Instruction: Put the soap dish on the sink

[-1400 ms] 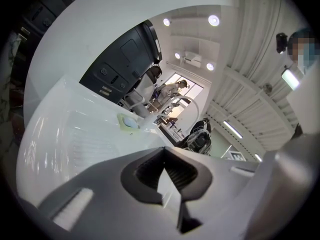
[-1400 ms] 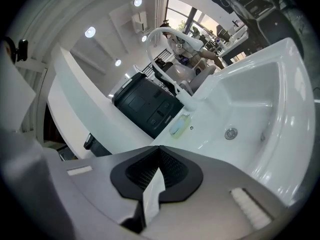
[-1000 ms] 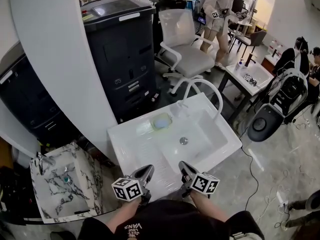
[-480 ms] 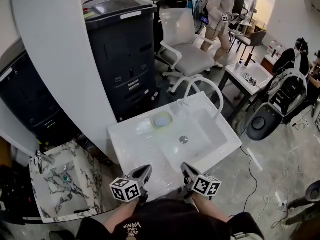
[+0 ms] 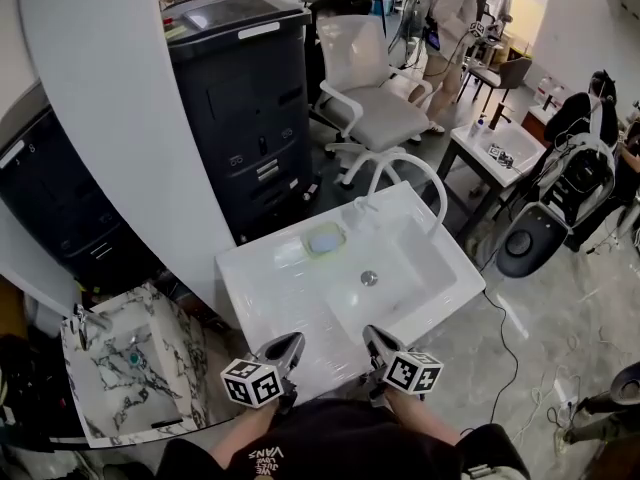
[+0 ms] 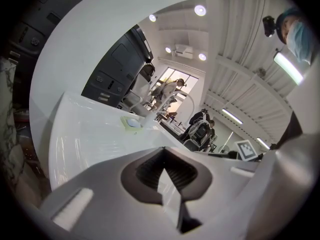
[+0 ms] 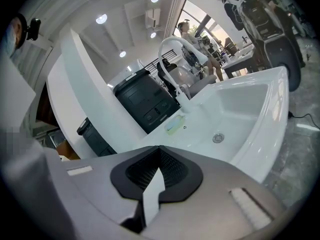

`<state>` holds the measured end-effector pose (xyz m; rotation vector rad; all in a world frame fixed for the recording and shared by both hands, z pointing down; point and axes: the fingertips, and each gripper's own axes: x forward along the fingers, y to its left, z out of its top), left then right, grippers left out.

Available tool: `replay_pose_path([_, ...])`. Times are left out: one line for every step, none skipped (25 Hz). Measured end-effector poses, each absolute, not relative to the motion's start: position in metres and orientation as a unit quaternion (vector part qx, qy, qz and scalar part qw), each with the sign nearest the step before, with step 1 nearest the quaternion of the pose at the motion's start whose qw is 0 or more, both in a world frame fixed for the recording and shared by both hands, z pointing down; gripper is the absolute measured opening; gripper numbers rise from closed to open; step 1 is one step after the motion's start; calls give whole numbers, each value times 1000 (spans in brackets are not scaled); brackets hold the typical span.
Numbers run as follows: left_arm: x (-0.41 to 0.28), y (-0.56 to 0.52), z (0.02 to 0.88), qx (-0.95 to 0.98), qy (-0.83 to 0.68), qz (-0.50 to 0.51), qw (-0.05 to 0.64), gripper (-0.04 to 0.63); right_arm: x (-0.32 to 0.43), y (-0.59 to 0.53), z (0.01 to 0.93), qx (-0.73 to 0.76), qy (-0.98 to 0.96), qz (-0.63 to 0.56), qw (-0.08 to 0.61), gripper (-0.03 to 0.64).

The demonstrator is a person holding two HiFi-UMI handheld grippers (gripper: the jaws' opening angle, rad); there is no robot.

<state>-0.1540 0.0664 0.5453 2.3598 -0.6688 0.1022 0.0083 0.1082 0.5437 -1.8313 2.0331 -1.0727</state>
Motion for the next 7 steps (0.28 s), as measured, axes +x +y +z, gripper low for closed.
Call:
replay_pose_path([-154, 67, 546, 905, -257, 40, 337, 52, 8, 108, 544, -619, 689, -363, 101, 2])
replay_pose_path([-155, 67, 547, 905, -257, 40, 338, 52, 7, 108, 544, -618, 689, -363, 102, 2])
replay_pose_path([-155, 67, 547, 905, -257, 41, 338, 52, 7, 108, 543, -618, 690, -363, 103, 2])
replay_pose_path([-155, 68, 548, 904, -257, 42, 338, 52, 7, 107, 543, -617, 691, -362, 104, 2])
replay_pose_path([-155, 68, 549, 904, -258, 42, 339, 52, 6, 107, 543, -616, 691, -362, 105, 2])
replay_pose_path([-156, 68, 549, 904, -258, 43, 339, 52, 6, 107, 543, -616, 692, -362, 105, 2])
replay_pose_path([-157, 68, 550, 903, -259, 43, 340, 52, 6, 107, 543, -616, 692, -362, 106, 2])
